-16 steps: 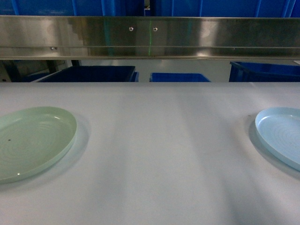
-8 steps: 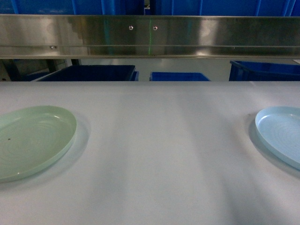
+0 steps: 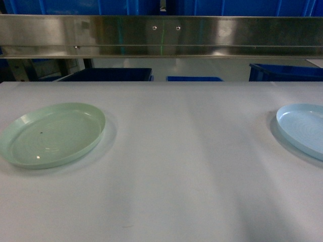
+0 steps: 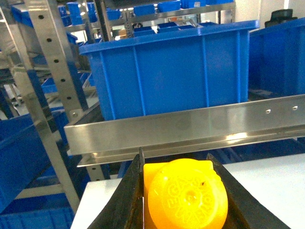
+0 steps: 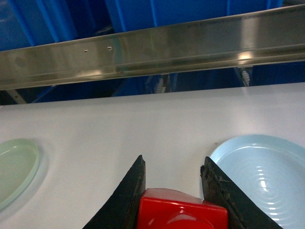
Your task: Sort and place red and yellow blocks in left bins
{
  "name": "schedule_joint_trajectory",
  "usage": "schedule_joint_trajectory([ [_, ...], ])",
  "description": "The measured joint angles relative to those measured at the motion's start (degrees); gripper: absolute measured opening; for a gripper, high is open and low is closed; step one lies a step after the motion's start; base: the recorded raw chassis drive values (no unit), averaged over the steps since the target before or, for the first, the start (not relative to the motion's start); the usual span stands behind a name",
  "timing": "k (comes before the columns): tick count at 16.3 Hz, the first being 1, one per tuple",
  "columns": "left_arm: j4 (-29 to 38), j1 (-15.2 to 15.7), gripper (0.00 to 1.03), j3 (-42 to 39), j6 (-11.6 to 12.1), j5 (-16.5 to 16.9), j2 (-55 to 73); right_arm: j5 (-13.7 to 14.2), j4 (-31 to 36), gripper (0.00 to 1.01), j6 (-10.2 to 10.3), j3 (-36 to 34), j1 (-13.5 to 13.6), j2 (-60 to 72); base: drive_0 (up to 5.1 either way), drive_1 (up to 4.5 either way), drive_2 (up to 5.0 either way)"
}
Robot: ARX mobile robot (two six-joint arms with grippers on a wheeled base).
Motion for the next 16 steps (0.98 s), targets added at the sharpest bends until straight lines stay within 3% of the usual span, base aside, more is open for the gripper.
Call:
schedule_joint_trajectory([
  [16, 0.0, 0.3, 0.27, 0.0, 0.0, -0.4, 0.9, -0.3, 0.0, 0.29, 0.0, 0.1, 0.3, 0.6, 0.0, 0.00, 0.0],
])
